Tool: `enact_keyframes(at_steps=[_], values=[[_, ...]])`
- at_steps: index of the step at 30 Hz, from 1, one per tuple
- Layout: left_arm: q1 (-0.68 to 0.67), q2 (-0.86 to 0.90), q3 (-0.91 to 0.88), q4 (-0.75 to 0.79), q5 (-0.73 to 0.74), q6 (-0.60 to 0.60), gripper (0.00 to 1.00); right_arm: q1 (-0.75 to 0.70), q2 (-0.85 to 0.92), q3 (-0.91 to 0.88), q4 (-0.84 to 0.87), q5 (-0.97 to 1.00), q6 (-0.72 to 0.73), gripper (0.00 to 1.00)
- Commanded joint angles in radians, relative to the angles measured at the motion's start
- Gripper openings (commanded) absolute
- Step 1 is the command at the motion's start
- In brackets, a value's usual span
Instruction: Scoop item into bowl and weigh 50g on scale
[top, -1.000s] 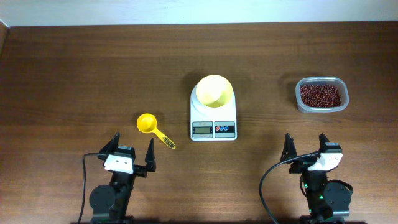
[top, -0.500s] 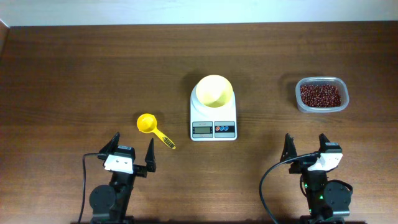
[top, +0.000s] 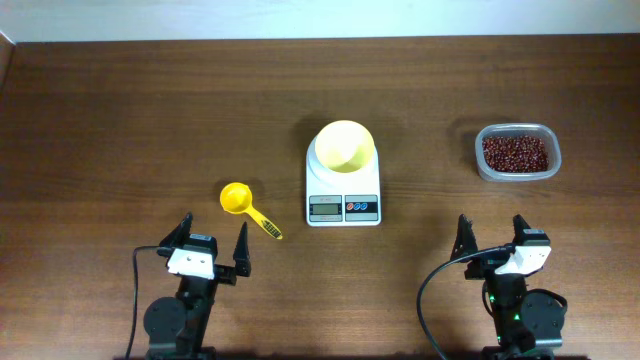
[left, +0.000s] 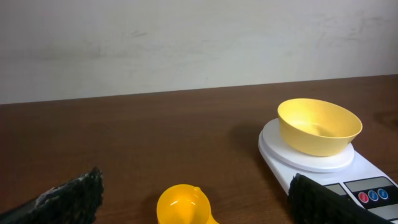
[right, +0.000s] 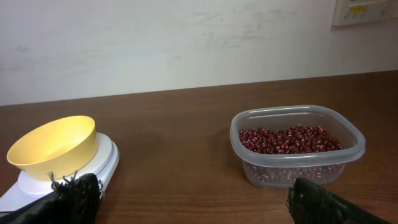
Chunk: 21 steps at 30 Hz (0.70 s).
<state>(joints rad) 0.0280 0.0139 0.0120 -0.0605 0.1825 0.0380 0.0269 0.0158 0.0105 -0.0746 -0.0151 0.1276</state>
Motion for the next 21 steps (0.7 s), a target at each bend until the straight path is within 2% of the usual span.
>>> enact_keyframes(at_steps=[1, 21], values=[[-0.004, -0.009, -0.003, -0.005, -0.008, 0.015, 0.99, 0.005, -0.010, -0.005, -0.006, 0.012, 0.000, 0.99], [-0.004, -0.009, -0.003, -0.005, -0.008, 0.015, 0.99, 0.005, -0.010, -0.005, -0.006, 0.012, 0.000, 0.99]])
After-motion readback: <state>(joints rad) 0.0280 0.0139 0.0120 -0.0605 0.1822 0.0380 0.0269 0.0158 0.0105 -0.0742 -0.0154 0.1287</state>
